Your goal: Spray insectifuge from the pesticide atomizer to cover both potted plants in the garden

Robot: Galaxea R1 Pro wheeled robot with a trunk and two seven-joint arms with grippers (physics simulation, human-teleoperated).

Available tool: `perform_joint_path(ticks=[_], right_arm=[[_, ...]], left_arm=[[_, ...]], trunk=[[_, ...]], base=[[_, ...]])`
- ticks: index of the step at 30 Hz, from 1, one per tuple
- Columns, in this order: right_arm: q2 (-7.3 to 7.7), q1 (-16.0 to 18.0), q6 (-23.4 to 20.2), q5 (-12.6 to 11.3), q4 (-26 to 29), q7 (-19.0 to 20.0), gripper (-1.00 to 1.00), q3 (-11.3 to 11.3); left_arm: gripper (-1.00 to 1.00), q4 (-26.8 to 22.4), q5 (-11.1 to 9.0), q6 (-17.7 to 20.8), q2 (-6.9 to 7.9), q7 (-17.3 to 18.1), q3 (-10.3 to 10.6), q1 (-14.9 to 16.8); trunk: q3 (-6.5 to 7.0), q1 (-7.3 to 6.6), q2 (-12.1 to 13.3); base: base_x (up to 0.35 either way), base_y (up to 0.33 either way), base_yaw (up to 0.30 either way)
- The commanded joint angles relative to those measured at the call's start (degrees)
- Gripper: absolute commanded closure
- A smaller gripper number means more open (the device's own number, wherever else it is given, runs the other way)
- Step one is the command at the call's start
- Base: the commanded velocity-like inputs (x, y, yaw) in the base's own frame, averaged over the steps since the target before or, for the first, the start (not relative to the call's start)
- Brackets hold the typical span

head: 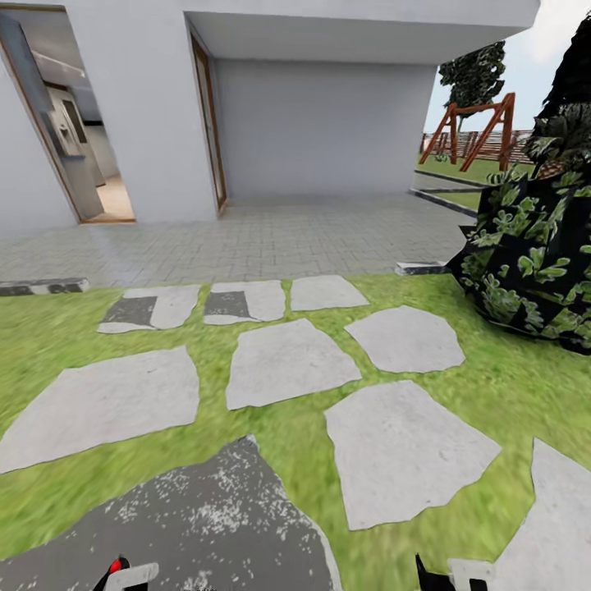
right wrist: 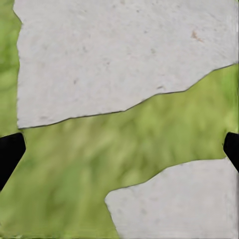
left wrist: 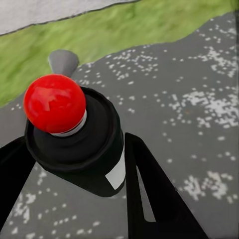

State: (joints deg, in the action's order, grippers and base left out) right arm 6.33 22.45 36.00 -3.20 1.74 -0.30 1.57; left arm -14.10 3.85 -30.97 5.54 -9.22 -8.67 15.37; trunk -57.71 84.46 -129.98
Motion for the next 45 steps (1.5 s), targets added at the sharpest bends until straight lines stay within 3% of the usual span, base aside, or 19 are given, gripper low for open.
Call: perform_joint_path(ticks=[1, 45], right_arm=[[-0.01, 0.05, 0.21, -0.23, -0.07, 0.12, -1.0, 0.1], [-0.09, 0.05, 0.21, -0.31, -0.07, 0.12, -1.0, 0.1]], left_arm=[[1.0, 0.04, 0.43, -0.15, -0.01, -0.27, -0.11, 0.02], [1.0, 0.04, 0.72, -0.15, -0.01, -0.27, -0.05, 0.02]], trunk=[[-0.04, -0.03, -0.02], [1.89, -0.03, -0.02]], base=[[-0.191, 0.213, -0.3], [-0.006, 0.007, -0.287]])
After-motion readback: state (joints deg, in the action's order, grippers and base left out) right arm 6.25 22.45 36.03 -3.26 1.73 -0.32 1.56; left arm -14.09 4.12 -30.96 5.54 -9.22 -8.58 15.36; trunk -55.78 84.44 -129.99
